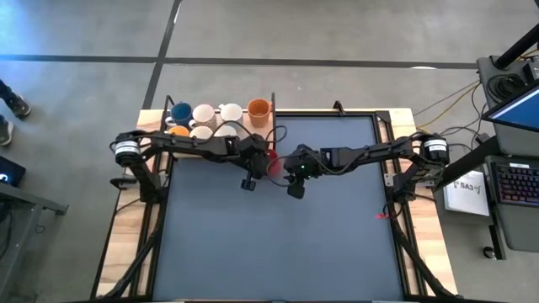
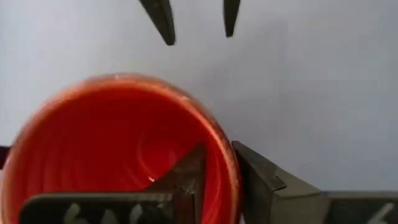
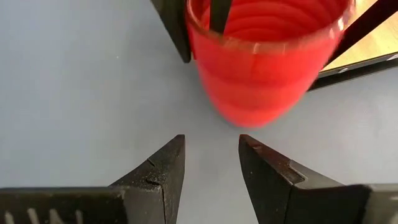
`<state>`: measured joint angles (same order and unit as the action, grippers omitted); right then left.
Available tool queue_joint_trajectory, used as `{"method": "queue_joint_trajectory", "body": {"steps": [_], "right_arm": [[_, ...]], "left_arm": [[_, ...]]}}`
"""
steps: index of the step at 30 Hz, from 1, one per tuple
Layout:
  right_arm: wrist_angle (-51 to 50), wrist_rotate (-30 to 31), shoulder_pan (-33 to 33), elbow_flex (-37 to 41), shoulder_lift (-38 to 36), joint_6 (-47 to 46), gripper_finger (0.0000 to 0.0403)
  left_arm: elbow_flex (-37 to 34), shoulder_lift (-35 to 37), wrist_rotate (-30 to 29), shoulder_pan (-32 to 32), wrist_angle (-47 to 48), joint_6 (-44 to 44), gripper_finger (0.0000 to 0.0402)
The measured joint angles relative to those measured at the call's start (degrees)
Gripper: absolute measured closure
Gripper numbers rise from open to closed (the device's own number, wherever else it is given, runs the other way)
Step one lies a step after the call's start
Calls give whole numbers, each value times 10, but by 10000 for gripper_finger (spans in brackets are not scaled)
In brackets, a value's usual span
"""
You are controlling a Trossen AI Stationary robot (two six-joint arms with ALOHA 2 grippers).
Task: Place coffee mugs
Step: Put the orange mug on the shelf
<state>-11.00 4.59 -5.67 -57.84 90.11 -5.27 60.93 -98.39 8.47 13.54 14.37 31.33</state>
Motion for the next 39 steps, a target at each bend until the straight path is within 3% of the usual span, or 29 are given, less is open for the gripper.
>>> {"method": "queue_joint_trajectory", "body": {"steps": [6, 18, 28, 39], "right_arm": [[0, 0, 0, 0, 0, -1, 262], [-1, -1, 0, 0, 0, -3, 262], [-3, -3, 0, 0, 0, -2, 262], [-4, -6, 2, 0, 0, -1, 262]], "left_arm": [[1, 10, 0, 0, 15, -53, 391], [85, 23, 1, 0, 237, -135, 390], [57, 22, 0, 2, 230, -188, 389], [79, 23, -2, 1, 240, -199, 327]]}}
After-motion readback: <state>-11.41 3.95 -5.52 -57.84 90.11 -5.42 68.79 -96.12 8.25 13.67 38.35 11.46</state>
